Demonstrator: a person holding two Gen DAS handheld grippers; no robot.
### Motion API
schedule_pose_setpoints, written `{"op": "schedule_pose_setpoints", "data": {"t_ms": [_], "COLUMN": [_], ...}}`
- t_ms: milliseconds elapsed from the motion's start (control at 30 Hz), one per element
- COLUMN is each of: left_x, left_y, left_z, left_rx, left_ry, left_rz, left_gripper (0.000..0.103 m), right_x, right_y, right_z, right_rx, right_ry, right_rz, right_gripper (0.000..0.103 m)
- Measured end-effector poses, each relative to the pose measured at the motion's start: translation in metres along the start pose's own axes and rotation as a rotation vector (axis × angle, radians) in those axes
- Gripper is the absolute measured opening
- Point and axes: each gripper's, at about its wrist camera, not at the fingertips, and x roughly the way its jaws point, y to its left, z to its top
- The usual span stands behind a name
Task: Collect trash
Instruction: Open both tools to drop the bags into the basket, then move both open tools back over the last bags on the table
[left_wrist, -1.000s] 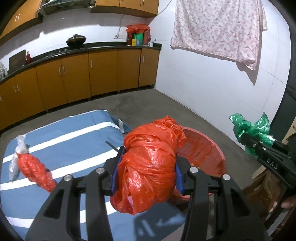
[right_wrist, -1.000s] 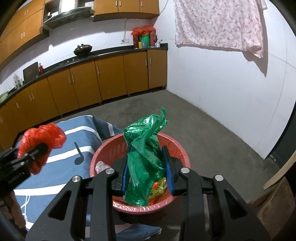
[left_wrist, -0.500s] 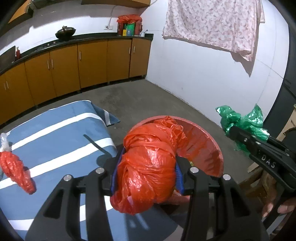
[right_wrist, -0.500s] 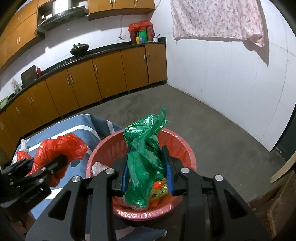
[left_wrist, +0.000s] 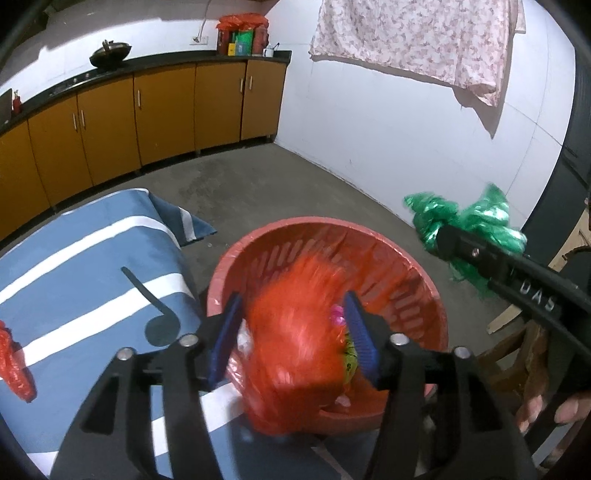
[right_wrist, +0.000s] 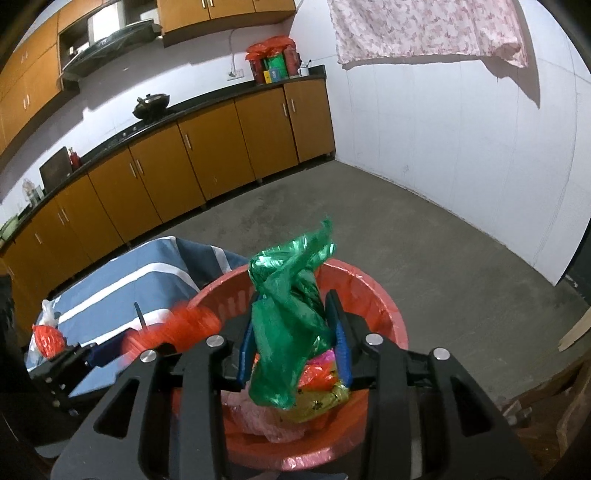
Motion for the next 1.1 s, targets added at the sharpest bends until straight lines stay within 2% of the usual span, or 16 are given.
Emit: {"op": "schedule_pose_setpoints", "data": {"t_ms": [200,267,333,400,533,700,867,1100], "left_x": [0.008,0.006,-0.002,-0.012,-0.035,-0.073,-0.113,-0.174], "left_y": [0.008,0.014,0.022,0.030,0.045,0.070,0.109,0.182], "left_z": [-0.005,-0.007,-0.010,-0.014,-0.025,-0.052,-0.081,-0.128], "left_rx": [-0.021,-0.034,-0.049,-0.065,-0.079,-0.078,-0.112,-0.198], "left_ry": [0.021,0.019,0.001,-0.023,-0.056,-0.109,-0.135,-0.144], "left_rz": [-0.005,0.006,0.033,0.064,0.138,0.261,0.403,0.614], "left_gripper": [0.066,0.073,0.081,0.087,0.096,0.099,0.099,0.099], "right_x": [-0.003,-0.006,-0.013,-0.019,-0.020,-0.016,-0.012,-0.002], "right_y": [-0.006,-0.008,-0.008,-0.008,-0.001,0.024,0.065,0.159], "right_z": [-0.002,-0.003,-0.005,-0.009,-0.018,-0.031,-0.043,-0.062], "right_rx": [0.012,0.013,0.006,-0.004,-0.047,-0.119,-0.175,-0.289], "right_ry": [-0.008,-0.029,-0.064,-0.091,-0.080,-0.056,-0.025,0.020], "right_rz": [-0.013,-0.040,-0.084,-0.112,-0.124,-0.100,-0.009,0.177], "right_gripper": [0.051,0.063,0.088,0.096,0.098,0.099,0.099,0.099]}}
